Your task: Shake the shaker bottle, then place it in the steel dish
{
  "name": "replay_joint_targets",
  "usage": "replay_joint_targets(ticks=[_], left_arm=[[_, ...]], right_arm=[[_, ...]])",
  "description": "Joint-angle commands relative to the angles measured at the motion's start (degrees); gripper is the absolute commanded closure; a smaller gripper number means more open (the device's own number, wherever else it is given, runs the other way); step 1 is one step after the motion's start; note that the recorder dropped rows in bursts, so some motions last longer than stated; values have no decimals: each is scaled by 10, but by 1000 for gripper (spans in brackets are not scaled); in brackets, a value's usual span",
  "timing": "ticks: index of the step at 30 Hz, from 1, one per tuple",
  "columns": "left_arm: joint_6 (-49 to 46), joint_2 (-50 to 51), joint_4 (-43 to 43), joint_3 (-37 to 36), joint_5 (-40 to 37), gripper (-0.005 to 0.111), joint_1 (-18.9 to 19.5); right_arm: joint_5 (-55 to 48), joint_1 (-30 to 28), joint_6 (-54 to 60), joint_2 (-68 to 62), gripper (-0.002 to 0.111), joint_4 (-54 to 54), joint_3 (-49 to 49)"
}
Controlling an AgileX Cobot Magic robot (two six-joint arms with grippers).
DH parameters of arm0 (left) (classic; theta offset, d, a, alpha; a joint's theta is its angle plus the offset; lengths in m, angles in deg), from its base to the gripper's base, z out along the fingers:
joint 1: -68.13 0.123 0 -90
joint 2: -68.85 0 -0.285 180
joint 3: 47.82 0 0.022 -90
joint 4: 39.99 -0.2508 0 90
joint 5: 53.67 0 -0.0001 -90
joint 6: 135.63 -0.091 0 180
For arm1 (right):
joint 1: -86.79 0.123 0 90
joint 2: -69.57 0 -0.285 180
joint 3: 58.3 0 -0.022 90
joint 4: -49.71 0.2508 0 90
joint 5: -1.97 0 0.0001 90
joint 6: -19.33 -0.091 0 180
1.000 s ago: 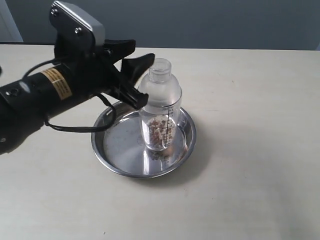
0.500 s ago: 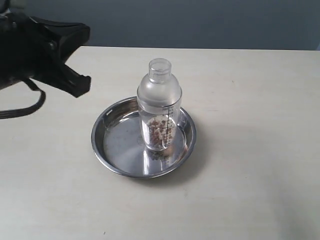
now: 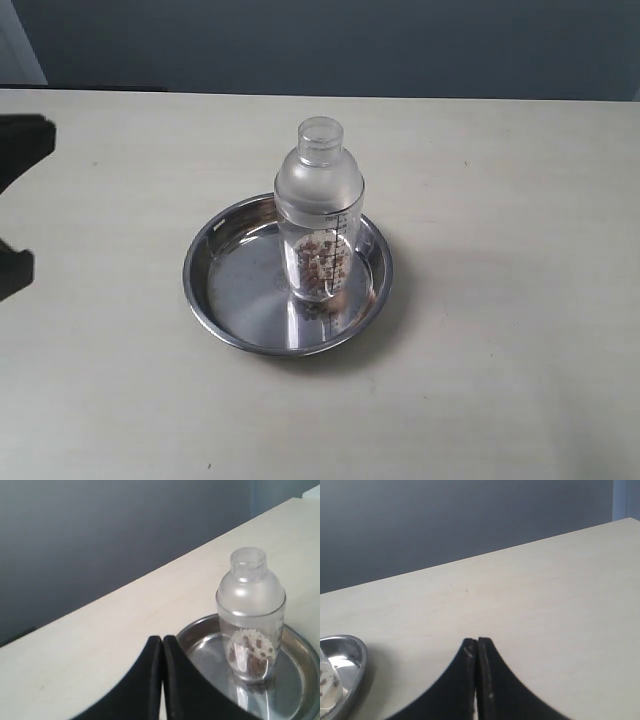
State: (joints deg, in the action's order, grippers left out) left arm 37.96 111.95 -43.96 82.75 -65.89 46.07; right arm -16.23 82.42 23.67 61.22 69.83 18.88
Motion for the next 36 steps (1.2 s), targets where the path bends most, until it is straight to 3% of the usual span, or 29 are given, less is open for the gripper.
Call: replay_joint_targets(ticks=[1,8,17,32,36], left_arm=[[4,-98,35,-83,-2,106,39],[64,-237,60,-172,-65,106,100],[64,-306,89,-239,-79,106,132],[64,-317,93,-278,-41,106,146],[64,-317,93,-278,4,106,146]], right_arm=[[6,-2,1,3,109,-1,0],[6,-2,1,3,109,-1,0],[6,-2,1,3,109,0,0],[6,-2,1,3,109,0,0],[6,-2,1,3,109,0,0]])
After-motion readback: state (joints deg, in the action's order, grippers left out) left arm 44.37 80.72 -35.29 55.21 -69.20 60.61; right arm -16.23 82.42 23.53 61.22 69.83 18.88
